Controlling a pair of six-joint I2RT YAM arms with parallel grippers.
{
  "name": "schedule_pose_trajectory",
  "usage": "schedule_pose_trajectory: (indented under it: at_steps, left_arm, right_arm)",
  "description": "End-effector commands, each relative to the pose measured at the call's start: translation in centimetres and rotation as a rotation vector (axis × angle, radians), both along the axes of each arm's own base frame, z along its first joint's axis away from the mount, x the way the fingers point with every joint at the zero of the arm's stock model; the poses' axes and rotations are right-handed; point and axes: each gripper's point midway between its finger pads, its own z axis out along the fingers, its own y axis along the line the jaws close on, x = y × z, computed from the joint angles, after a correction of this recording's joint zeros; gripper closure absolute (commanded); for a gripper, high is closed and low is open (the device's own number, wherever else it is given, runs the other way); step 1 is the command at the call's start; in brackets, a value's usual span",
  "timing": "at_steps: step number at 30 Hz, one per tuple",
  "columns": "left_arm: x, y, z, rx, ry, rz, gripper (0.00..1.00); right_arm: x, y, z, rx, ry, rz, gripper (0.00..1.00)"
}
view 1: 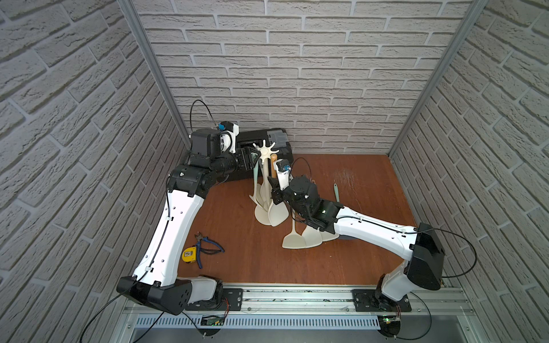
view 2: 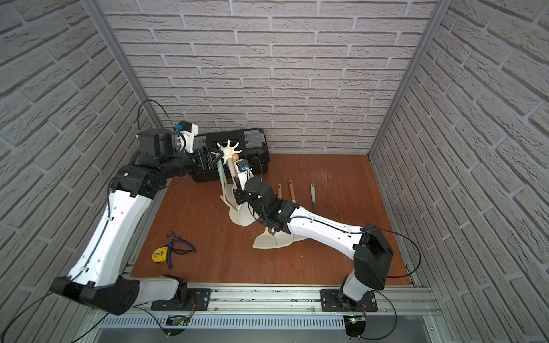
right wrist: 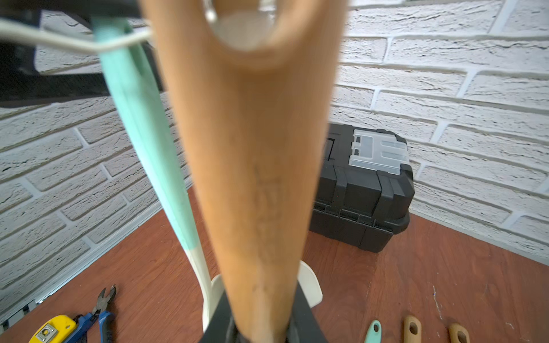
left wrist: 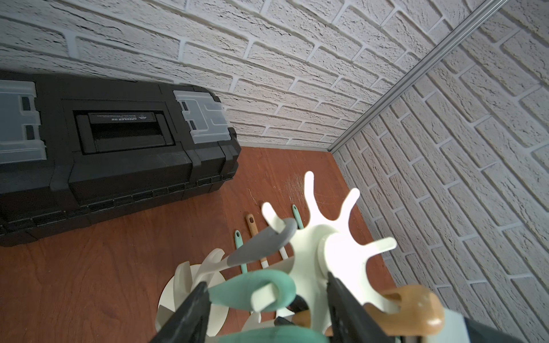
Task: Take the spatula off the kitchen utensil rack
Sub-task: Take off the spatula from the rack.
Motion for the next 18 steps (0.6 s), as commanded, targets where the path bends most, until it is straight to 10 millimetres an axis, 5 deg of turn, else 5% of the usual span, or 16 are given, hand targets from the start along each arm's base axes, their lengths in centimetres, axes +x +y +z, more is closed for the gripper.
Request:
schedule_pose_trajectory:
  at_steps: [1,8,18]
  left_arm:
    - [-0.4,0.6,-2.8,0.039,0.088,0.007,0.37]
    - [-0.6,0.4,-2.1,0.027,0.070,-0.009,0.35]
    - [-3.3,-1.2,2.2,-0.018,-0.066,-0.161,0.23]
  right_arm:
    - [-1.2,-1.2,4.8,0.089,-0.081,0.012,0.97]
    - [-2.1,-2.8,4.8,0.071,-0.058,0.001,0.97]
    - [-3.1,-5.1,2.3,0.059,0.092,0.004,0.98]
